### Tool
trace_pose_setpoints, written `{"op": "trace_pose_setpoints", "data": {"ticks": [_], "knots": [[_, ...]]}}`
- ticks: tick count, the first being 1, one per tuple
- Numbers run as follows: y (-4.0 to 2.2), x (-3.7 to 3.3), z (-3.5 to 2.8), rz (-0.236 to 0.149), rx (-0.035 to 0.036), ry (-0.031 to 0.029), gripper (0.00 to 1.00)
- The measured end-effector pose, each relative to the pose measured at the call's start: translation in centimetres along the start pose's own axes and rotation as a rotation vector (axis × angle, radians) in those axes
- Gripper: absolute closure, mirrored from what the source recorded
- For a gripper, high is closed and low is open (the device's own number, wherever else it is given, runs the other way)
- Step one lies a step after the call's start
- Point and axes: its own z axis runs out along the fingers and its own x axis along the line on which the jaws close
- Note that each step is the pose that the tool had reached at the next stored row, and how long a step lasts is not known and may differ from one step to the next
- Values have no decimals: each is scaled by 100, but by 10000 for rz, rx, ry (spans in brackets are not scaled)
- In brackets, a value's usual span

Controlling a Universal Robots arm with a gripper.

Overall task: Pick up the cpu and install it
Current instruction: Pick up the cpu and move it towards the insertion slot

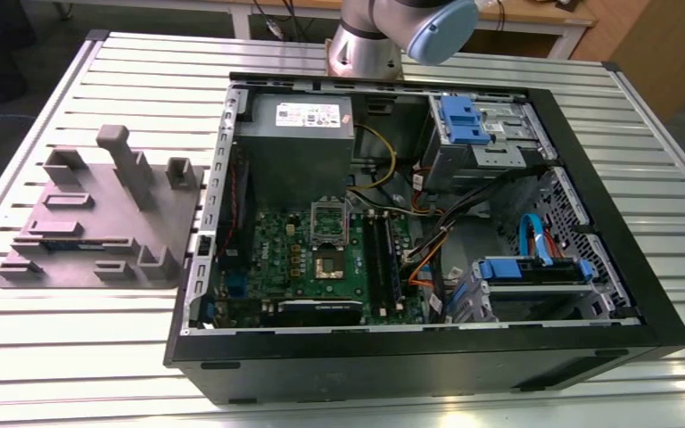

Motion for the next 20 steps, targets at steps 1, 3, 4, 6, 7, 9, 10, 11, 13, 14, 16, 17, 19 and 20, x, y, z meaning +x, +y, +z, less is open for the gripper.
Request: {"op": "trace_pose_setpoints", "data": {"ticks": [1, 3, 4, 6, 7, 9, 10, 11, 13, 14, 16, 17, 19, 20], "knots": [[0, -3, 0, 0, 0, 0, 53], [0, -7, 0, 0, 0, 0, 53], [0, -9, 1, 0, 0, -1, 53], [0, -13, 0, 1, 0, 0, 53], [0, -15, 1, 1, 0, 0, 53], [0, -18, 1, 0, 0, -1, 53], [0, -20, 0, 1, 0, 0, 53], [0, -21, 0, 1, 0, 0, 53], [0, -30, 1, 0, 0, 0, 53], [0, -31, 0, 1, 0, 0, 53], [0, -36, 0, 0, 0, 0, 53], [0, -37, 0, 0, 0, 1, 53], [0, -41, 1, 0, 0, 0, 53], [0, -43, 1, 0, -1, -1, 53]]}}
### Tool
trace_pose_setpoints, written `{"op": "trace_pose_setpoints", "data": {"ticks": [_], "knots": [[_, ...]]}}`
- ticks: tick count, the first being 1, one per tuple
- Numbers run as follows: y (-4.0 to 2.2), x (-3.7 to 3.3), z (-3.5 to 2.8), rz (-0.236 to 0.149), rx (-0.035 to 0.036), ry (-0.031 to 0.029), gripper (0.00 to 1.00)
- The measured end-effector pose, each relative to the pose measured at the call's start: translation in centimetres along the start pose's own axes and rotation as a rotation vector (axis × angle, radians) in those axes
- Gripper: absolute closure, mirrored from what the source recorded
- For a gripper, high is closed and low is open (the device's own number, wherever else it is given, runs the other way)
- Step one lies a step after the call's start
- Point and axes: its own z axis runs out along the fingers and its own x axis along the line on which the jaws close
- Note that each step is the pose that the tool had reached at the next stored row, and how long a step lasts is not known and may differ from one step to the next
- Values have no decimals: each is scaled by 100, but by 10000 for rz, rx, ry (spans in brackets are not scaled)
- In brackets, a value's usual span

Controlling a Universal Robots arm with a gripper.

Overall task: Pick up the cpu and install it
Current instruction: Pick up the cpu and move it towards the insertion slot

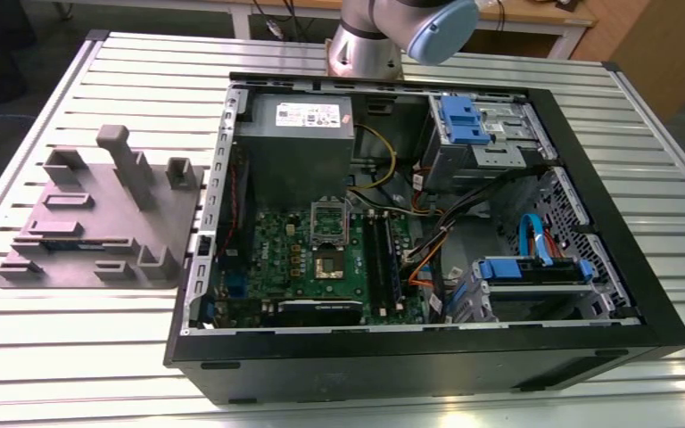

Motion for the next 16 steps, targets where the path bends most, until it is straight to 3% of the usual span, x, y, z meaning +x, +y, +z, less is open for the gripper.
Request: {"op": "trace_pose_setpoints", "data": {"ticks": [16], "knots": [[0, -31, 0, 0, 1, 0, 53]]}}
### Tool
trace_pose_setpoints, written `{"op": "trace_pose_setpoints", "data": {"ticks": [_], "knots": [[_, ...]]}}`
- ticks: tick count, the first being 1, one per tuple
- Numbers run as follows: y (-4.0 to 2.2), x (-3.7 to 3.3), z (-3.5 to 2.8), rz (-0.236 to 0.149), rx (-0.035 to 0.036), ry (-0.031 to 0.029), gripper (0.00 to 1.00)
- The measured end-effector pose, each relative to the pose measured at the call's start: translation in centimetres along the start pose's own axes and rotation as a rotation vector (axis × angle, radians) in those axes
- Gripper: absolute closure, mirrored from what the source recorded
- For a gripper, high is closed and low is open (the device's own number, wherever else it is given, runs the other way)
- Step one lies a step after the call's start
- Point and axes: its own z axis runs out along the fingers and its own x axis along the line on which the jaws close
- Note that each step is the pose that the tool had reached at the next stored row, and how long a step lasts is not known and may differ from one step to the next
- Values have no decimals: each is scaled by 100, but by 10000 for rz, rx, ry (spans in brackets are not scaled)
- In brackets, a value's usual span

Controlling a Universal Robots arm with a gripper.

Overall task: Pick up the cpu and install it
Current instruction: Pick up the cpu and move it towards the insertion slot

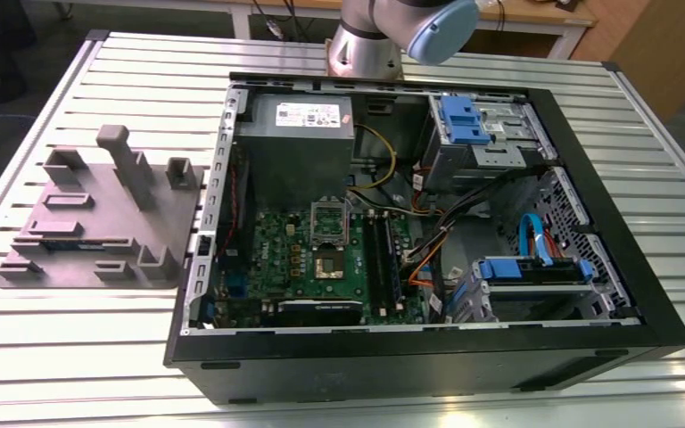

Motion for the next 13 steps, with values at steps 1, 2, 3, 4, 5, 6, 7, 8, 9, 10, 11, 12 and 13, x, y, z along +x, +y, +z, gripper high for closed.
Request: {"op": "trace_pose_setpoints", "data": {"ticks": [1, 2, 3, 4, 5, 6, 7, 8, 9, 10, 11, 12, 13], "knots": [[0, -2, 0, 0, 1, 0, 53], [0, -3, 0, 0, 0, 0, 53], [0, -5, 0, 0, 0, 0, 53], [0, -8, 0, 0, 0, 1, 53], [0, -10, 0, 0, -1, 0, 53], [0, -11, 0, 0, 0, 0, 53], [0, -18, 0, 0, 0, 1, 53], [0, -23, 0, 0, 0, 0, 53], [0, -25, 0, 0, 0, 0, 53], [0, -26, 0, 0, -1, 0, 53], [0, -28, 0, -1, 0, 1, 53], [0, -30, 0, 0, 0, 1, 53], [0, -32, 0, 0, 0, 1, 53]]}}
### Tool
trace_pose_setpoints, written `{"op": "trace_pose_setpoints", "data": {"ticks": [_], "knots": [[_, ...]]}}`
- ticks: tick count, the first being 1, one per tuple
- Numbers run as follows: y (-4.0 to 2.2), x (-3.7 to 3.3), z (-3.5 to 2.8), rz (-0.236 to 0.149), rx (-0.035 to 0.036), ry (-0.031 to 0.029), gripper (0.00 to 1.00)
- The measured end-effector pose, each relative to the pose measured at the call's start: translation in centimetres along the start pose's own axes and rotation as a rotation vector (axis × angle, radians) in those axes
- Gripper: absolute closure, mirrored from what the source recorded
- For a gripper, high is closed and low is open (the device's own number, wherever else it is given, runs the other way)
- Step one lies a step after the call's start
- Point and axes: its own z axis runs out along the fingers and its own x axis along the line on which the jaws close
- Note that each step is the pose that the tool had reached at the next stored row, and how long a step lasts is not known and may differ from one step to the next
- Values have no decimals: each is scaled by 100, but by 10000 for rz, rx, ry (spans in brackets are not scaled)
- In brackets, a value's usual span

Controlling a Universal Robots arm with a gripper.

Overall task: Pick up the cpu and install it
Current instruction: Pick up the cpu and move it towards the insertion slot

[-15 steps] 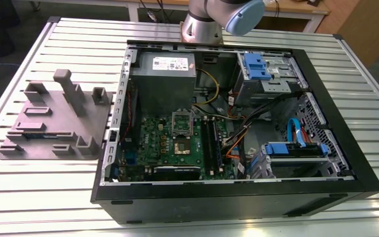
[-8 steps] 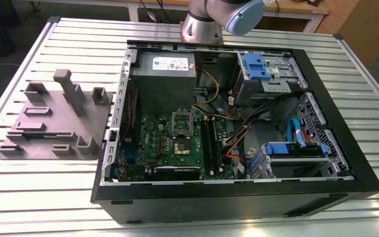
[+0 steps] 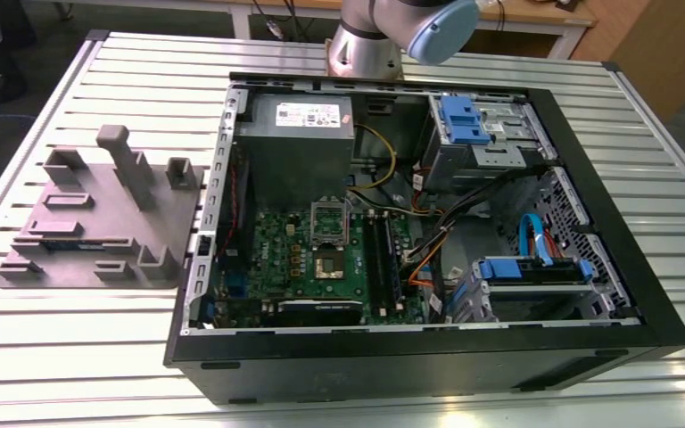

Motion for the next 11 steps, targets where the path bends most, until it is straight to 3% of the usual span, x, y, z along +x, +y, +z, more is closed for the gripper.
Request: {"op": "trace_pose_setpoints", "data": {"ticks": [11], "knots": [[0, -23, 0, 0, 0, 0, 53]]}}
